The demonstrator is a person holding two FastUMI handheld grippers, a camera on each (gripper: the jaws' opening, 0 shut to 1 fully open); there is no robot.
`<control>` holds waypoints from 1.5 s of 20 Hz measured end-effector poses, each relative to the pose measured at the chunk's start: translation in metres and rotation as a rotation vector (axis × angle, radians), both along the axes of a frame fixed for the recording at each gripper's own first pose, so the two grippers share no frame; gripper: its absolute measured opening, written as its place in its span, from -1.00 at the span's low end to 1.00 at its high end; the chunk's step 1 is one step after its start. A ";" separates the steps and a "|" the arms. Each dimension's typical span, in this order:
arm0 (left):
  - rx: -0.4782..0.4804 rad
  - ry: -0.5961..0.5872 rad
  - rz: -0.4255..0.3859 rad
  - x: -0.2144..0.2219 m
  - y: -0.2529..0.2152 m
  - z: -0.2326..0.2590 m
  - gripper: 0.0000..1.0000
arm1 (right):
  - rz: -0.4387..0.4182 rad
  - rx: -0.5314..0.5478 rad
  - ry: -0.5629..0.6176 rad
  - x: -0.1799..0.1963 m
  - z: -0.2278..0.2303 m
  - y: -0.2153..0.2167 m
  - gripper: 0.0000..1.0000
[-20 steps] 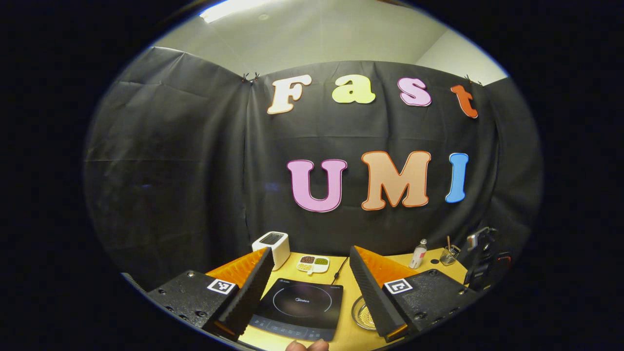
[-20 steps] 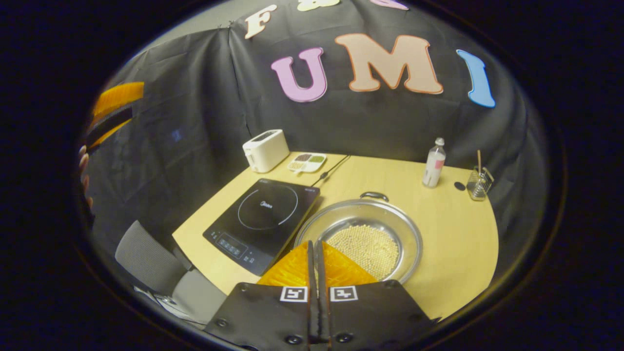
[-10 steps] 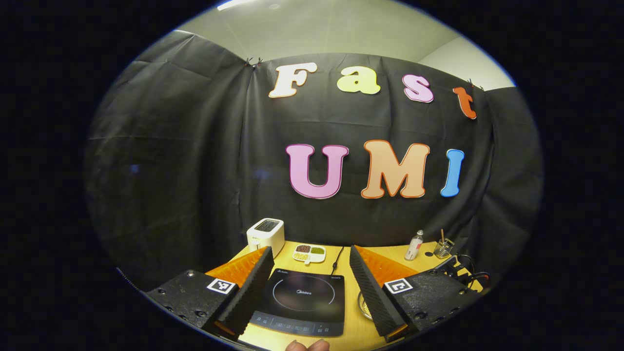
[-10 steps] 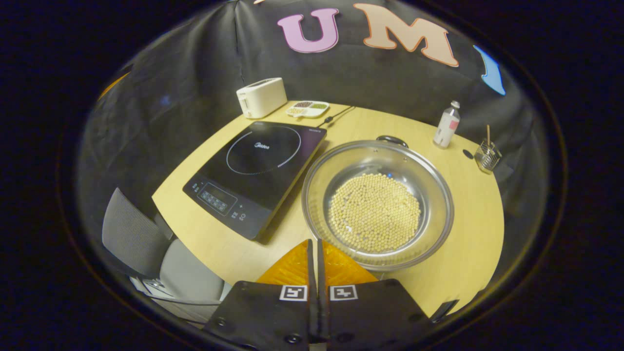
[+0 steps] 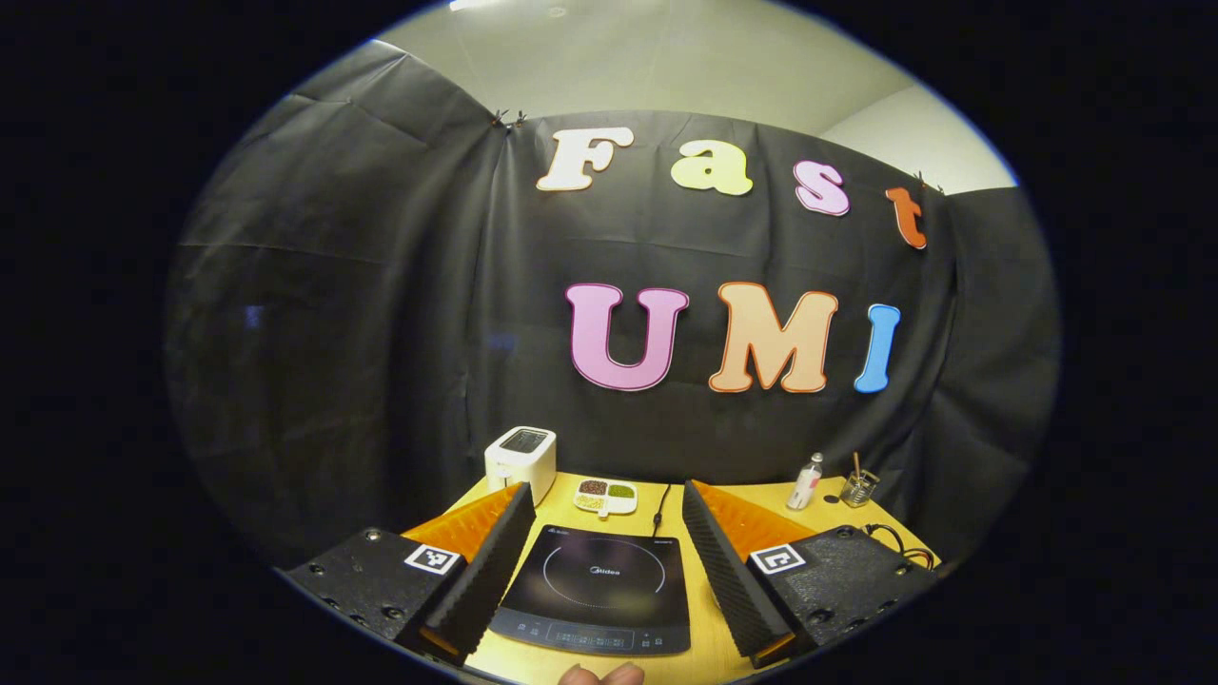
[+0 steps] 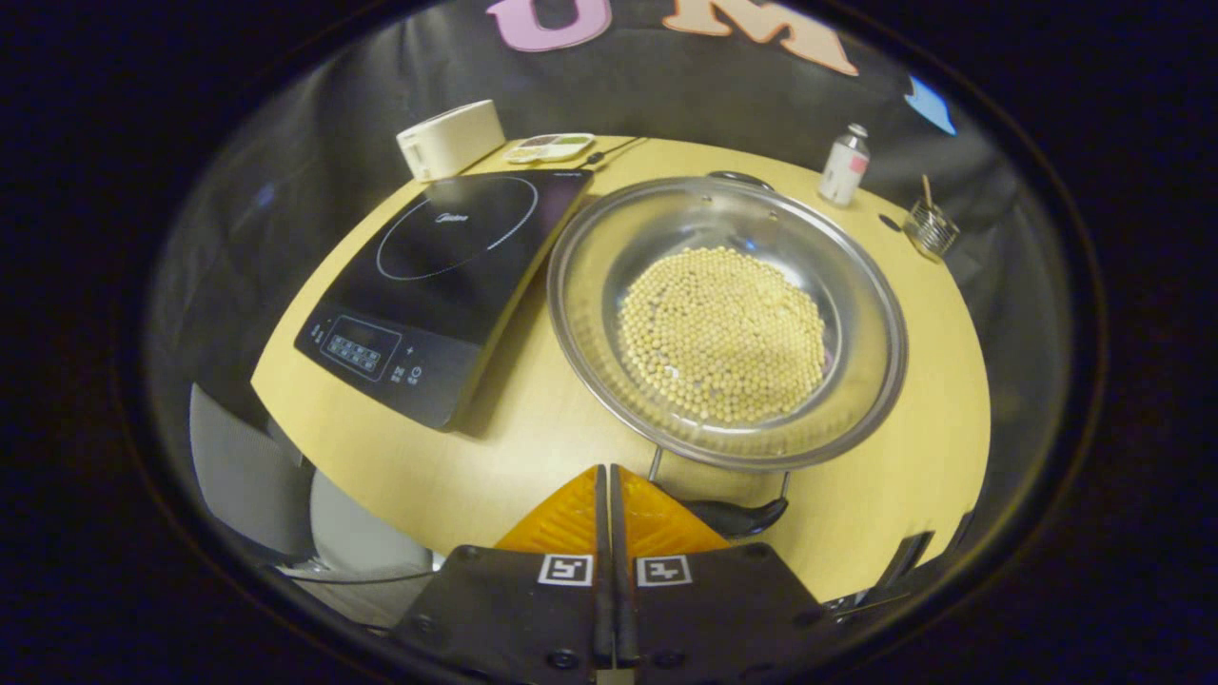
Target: First push the handle of the pot to place it horizontally, then grasp the pot with both hands and set it on the induction cooktop.
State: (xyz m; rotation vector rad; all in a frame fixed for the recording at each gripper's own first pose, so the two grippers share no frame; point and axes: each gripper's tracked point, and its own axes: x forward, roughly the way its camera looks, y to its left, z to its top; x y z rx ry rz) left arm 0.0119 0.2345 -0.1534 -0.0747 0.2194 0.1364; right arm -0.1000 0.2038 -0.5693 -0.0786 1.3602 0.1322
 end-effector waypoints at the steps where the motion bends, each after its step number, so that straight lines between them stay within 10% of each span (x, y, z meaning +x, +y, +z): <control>1: -0.006 -0.008 -0.014 -0.001 -0.003 0.001 0.90 | -0.017 -0.005 -0.002 0.000 0.002 -0.003 -0.94; 30: -0.027 0.069 -0.006 0.026 -0.037 -0.029 0.83 | -0.351 -0.095 0.120 0.029 -0.028 -0.172 -0.94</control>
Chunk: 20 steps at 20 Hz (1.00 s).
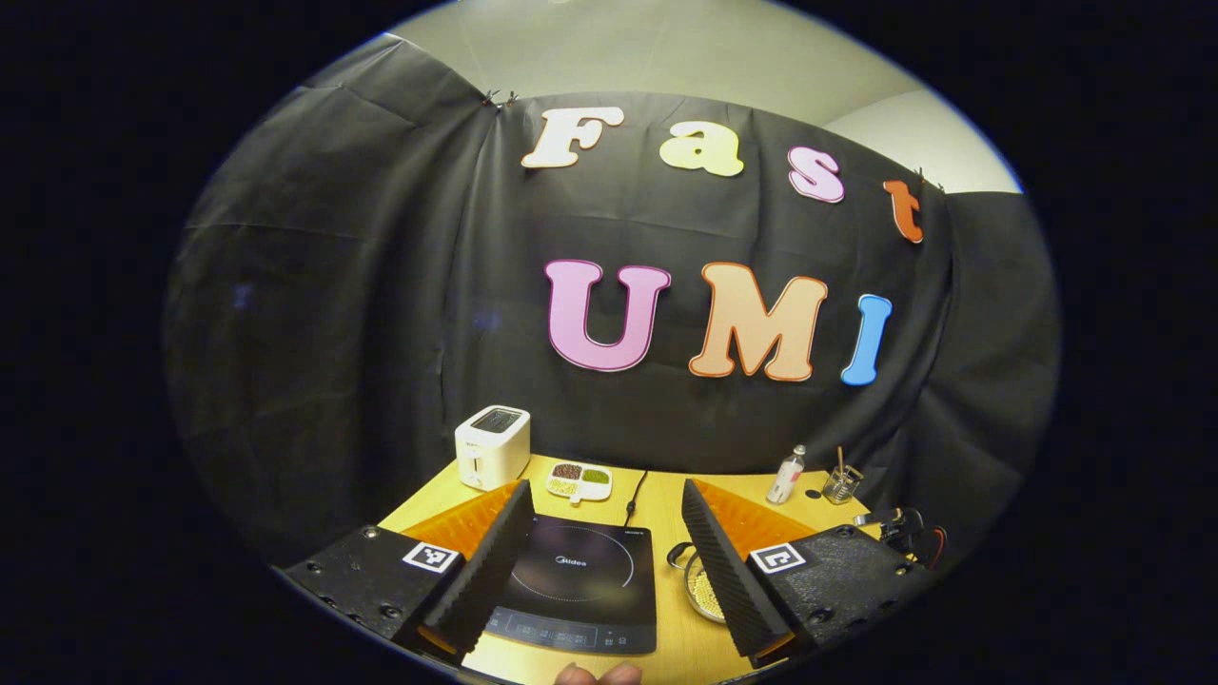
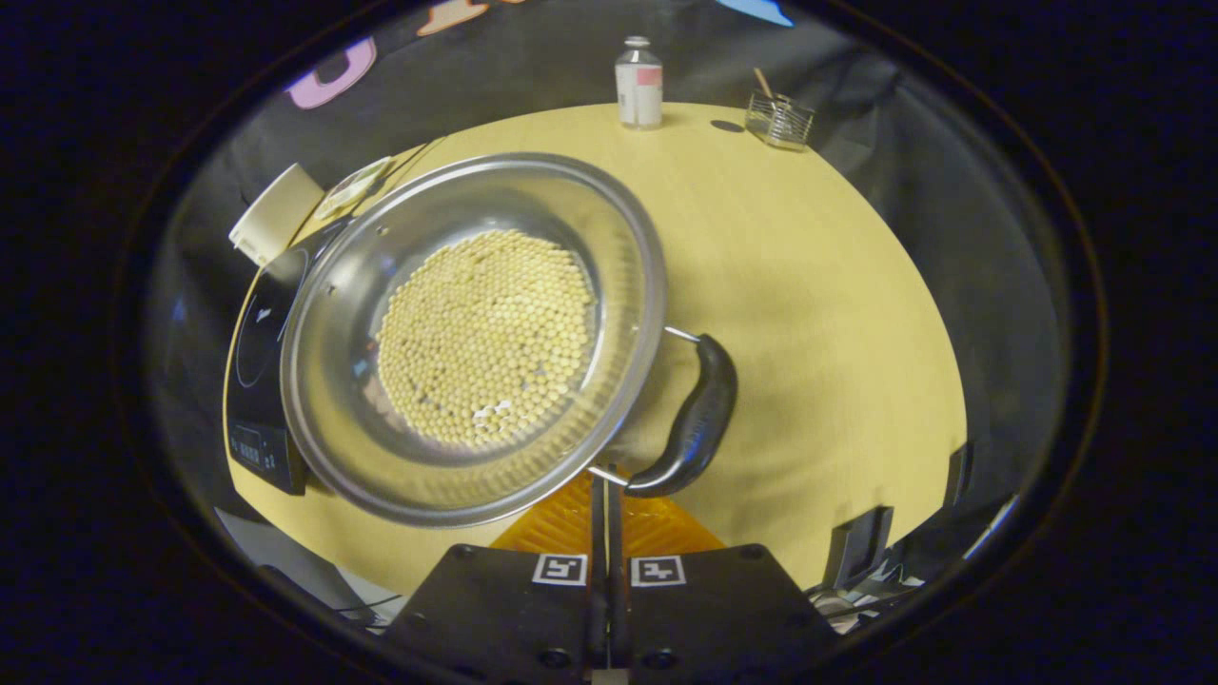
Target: First push the handle of the pot to place it horizontally, then grasp the pot with both hands and set it on the induction cooktop.
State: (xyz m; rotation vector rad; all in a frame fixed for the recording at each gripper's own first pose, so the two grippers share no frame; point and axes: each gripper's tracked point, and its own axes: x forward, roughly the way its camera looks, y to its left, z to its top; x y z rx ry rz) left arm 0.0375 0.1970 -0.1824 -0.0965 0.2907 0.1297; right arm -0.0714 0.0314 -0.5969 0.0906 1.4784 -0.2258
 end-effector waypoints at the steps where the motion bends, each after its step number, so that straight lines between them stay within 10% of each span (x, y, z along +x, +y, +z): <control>1: 0.007 0.010 0.001 0.003 -0.005 -0.003 0.83 | -0.004 0.003 -0.004 0.004 -0.002 -0.008 -0.94; 20: 0.038 0.189 -0.002 0.036 -0.090 -0.044 0.92 | 0.145 0.020 -0.115 0.082 -0.018 -0.072 -0.95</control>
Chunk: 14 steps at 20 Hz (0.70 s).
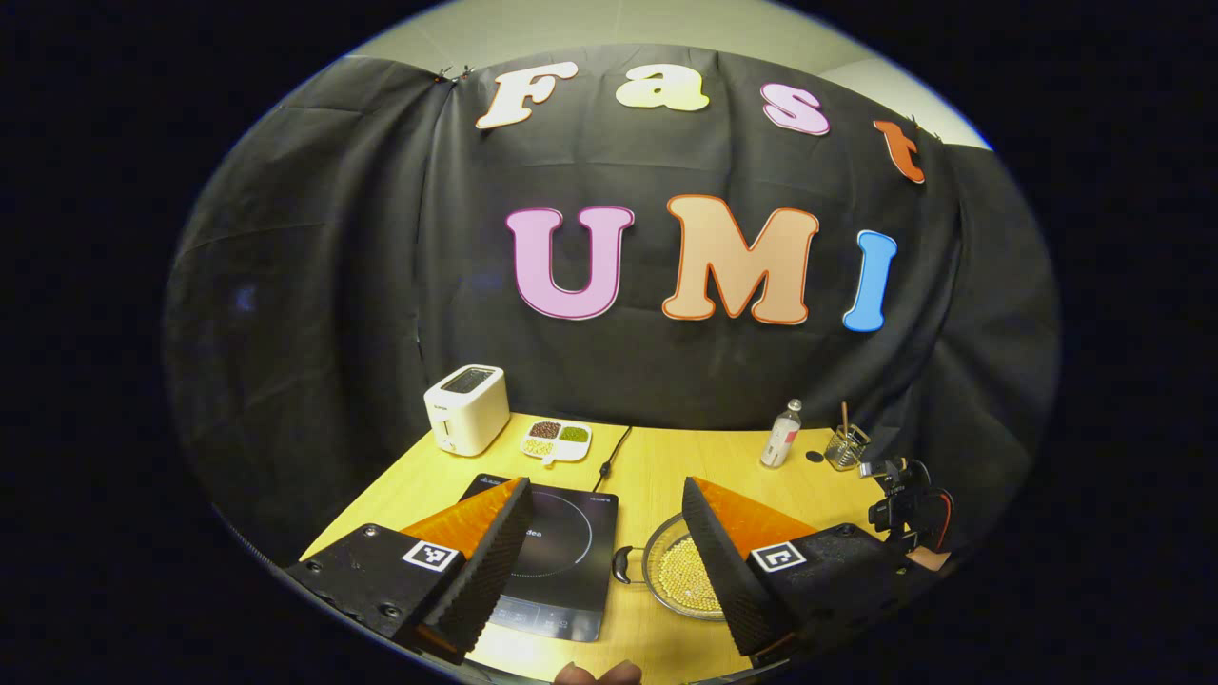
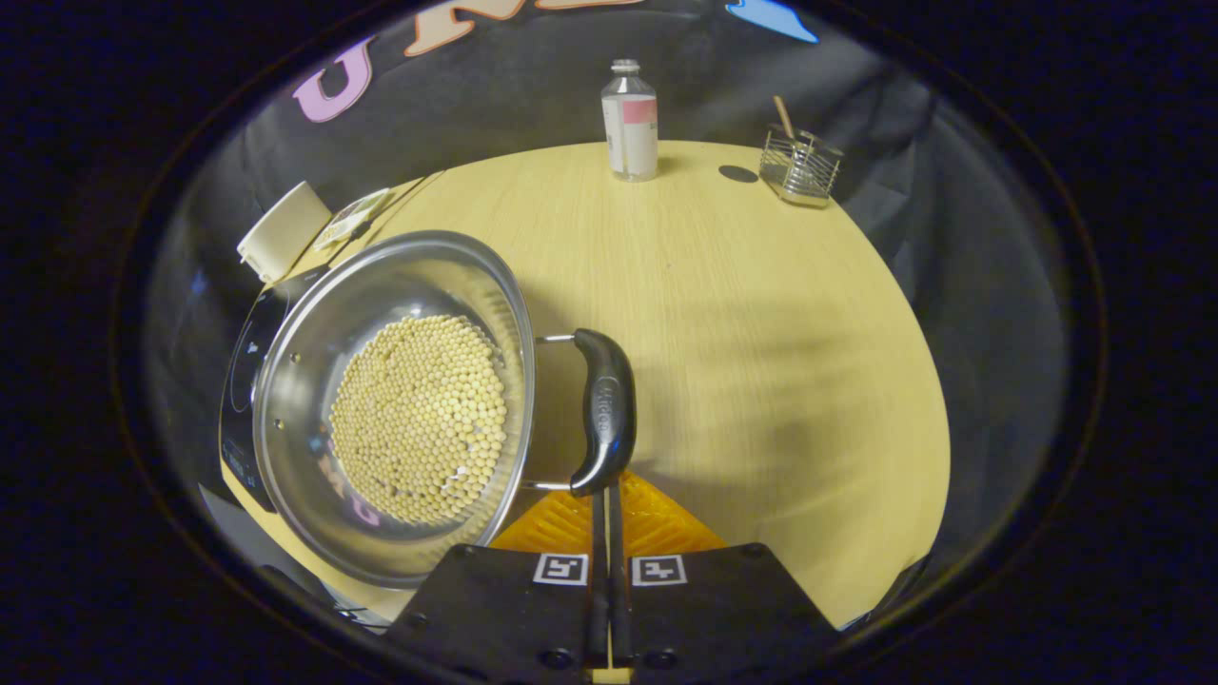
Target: First push the handle of the pot to place it horizontally, then grasp the pot with both hands and set it on the induction cooktop.
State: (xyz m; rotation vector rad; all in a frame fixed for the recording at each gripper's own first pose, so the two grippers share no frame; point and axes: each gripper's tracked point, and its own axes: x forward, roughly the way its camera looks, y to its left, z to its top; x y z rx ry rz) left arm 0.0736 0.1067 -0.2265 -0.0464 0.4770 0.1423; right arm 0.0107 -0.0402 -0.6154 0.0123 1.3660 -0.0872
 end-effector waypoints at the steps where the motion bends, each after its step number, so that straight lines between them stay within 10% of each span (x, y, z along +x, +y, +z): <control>1: -0.007 0.009 -0.010 0.003 -0.006 -0.004 0.84 | 0.013 -0.005 -0.009 -0.002 0.004 -0.001 -0.95; 9: -0.124 0.157 -0.084 0.020 -0.033 -0.070 0.92 | -0.021 -0.009 -0.123 0.014 0.036 -0.019 -0.92; 14: -0.201 0.294 -0.110 0.026 -0.039 -0.129 0.92 | -0.049 0.016 -0.152 0.033 0.044 -0.014 -0.22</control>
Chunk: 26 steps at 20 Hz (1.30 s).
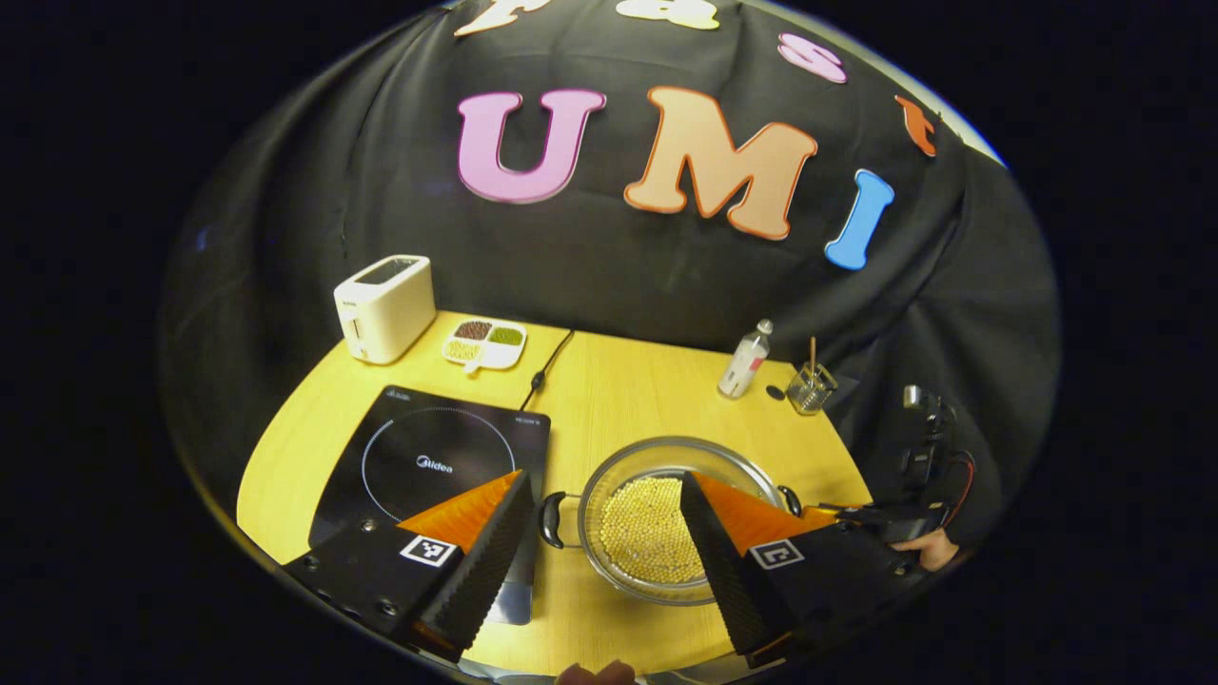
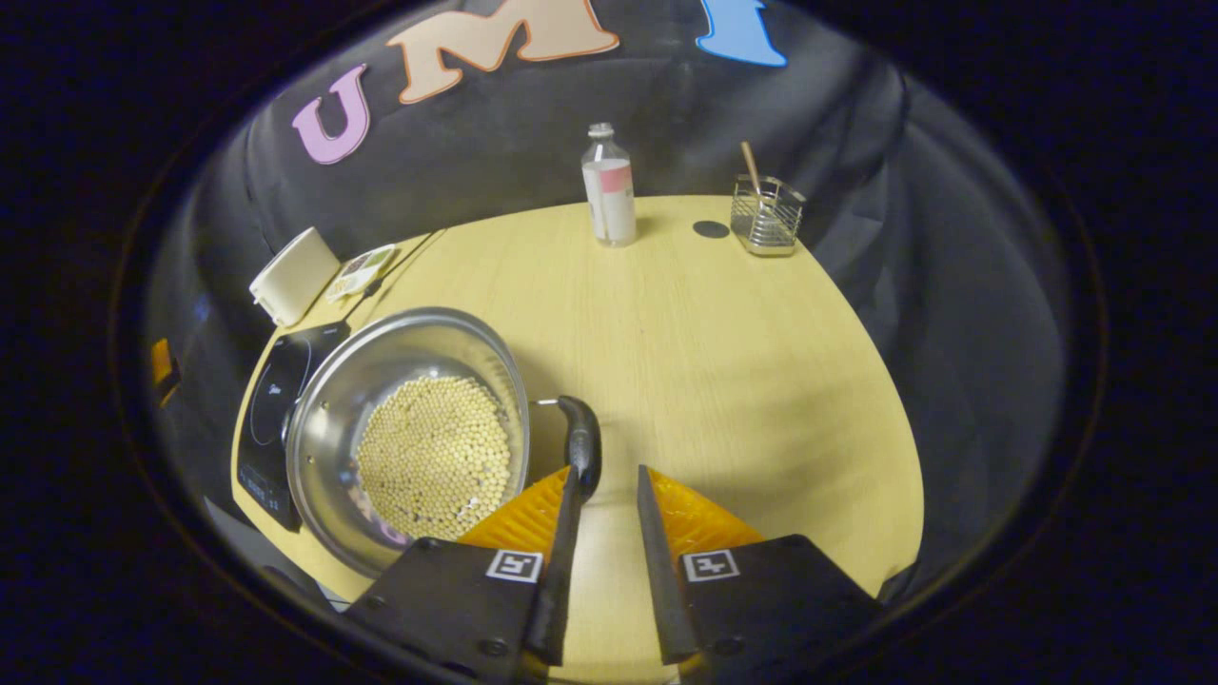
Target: First push the handle of the pot to place it horizontally, then grasp the pot with both hands and set it on the induction cooktop.
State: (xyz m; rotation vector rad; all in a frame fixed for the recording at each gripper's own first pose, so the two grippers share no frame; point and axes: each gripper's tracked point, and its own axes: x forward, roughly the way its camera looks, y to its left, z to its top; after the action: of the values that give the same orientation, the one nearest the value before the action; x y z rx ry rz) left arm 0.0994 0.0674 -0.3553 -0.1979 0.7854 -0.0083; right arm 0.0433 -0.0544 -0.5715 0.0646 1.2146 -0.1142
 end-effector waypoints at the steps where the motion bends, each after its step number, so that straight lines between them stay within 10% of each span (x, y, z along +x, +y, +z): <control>1: 0.003 0.029 -0.010 0.000 0.002 -0.011 0.92 | 0.005 0.006 0.005 0.001 -0.001 0.003 -0.11; 14: -0.009 0.231 -0.048 0.001 0.004 -0.101 0.90 | -0.042 0.145 0.049 0.021 -0.008 0.032 0.38; 26: 0.000 0.383 -0.027 -0.001 0.004 -0.163 0.92 | 0.002 0.130 0.155 0.014 -0.049 0.025 0.43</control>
State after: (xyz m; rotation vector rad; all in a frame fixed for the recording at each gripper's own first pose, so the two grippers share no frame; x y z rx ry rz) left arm 0.0987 0.0714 -0.5182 -0.1910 1.1697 0.0047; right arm 0.0574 -0.0295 -0.6206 0.1704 1.3759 -0.0385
